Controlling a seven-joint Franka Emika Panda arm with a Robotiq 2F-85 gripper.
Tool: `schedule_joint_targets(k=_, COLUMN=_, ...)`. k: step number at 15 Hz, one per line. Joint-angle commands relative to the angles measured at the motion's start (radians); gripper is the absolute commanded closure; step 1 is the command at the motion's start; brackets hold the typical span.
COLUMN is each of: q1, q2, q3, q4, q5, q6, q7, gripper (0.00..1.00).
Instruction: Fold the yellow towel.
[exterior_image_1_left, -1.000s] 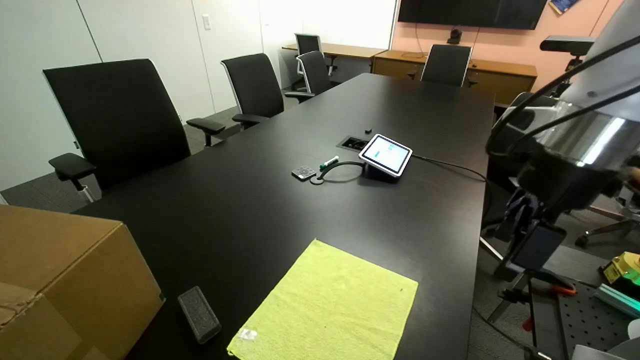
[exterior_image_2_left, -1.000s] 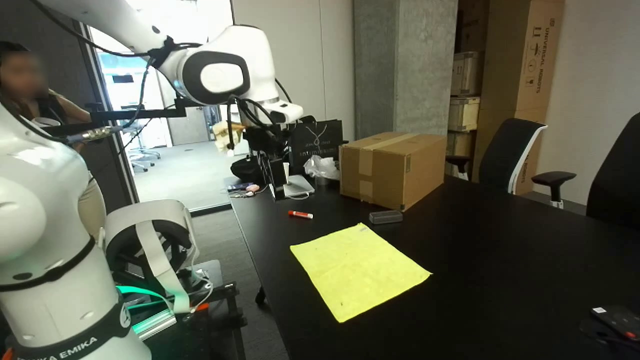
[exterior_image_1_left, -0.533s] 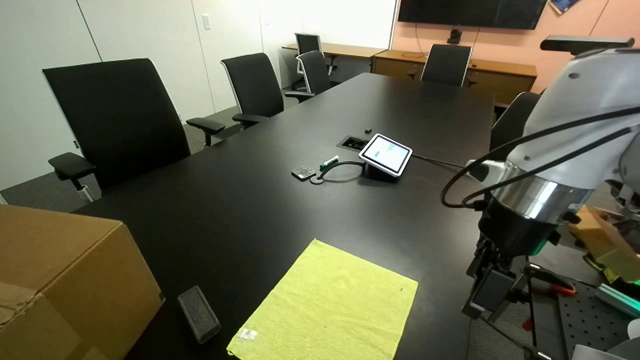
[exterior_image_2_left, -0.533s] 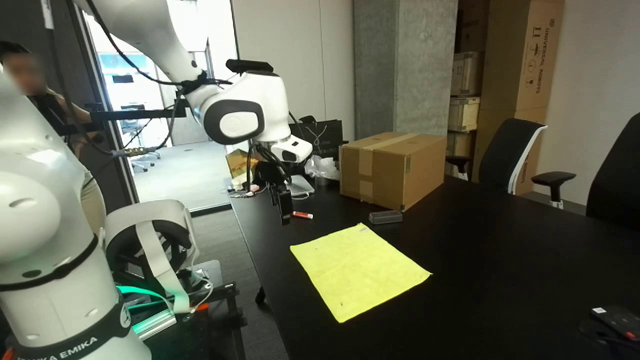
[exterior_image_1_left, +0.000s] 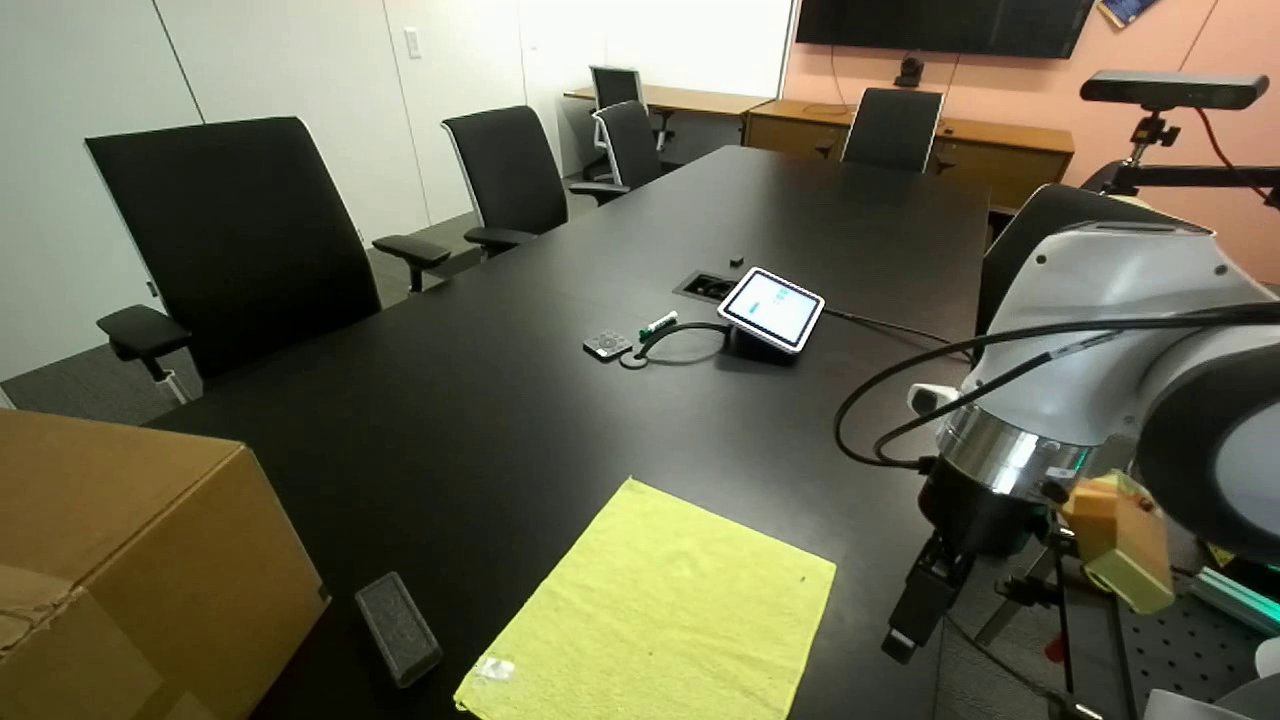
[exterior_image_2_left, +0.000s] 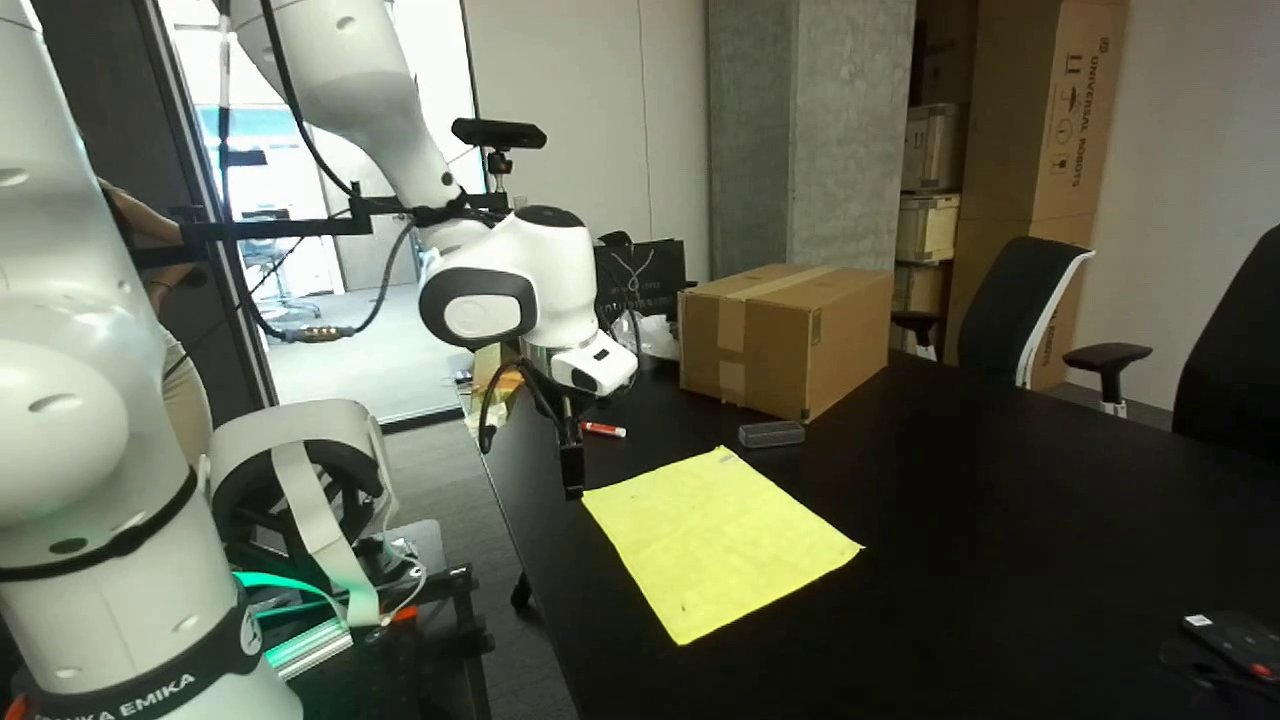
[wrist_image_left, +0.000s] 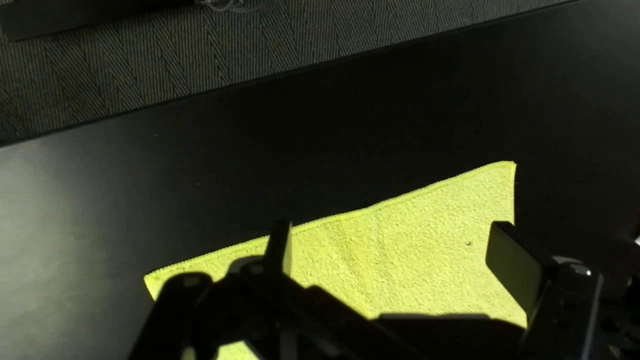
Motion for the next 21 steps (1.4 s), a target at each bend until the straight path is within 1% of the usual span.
schedule_joint_targets(k=1, q1=-0.016, q2=0.130, q3=0.017, q4=0.032, q5=-0.002, q6=0.116, q7=0.035, gripper=0.00)
schedule_joint_targets(k=2, q1=-0.020, q2=0.154, q3=0.018, q4=0.033, q5=-0.021, q6=0.138, q7=0.059, gripper=0.00)
schedule_joint_targets(k=4, q1=-0.018, q2=0.227, q3=0.008, q4=0.039, q5=-0.093, q6=0.201, q7=0.133, gripper=0.00)
schedule_joint_targets(k=6, q1=0.016, q2=0.284, q3=-0.041, q4=0.039, q5=-0.222, q6=0.247, q7=0.252, gripper=0.00)
schedule_joint_targets(k=7, q1=0.047, q2=0.311, q3=-0.081, q4=0.040, q5=-0.278, q6=0.269, q7=0.304, gripper=0.00)
schedule_joint_targets(k=8, q1=0.105, q2=0.335, q3=-0.153, q4=0.044, q5=-0.344, q6=0.285, q7=0.366, gripper=0.00)
schedule_joint_targets(k=10, q1=0.220, q2=0.376, q3=-0.284, q4=0.072, q5=-0.409, q6=0.287, q7=0.441, gripper=0.00)
schedule_joint_targets(k=13, q1=0.325, q2=0.421, q3=-0.397, q4=0.124, q5=-0.426, q6=0.268, q7=0.496, gripper=0.00)
schedule_joint_targets(k=16, q1=0.379, q2=0.430, q3=-0.452, q4=0.163, q5=-0.410, q6=0.256, q7=0.526, gripper=0.00)
schedule_joint_targets(k=18, q1=0.402, q2=0.438, q3=-0.481, q4=0.184, q5=-0.410, q6=0.250, q7=0.546, gripper=0.00)
schedule_joint_targets(k=20, q1=0.398, q2=0.440, q3=-0.488, q4=0.198, q5=-0.406, q6=0.240, q7=0.557, gripper=0.00)
schedule_joint_targets(k=21, q1=0.377, q2=0.440, q3=-0.477, q4=0.204, q5=-0.402, q6=0.236, q7=0.555, gripper=0.00)
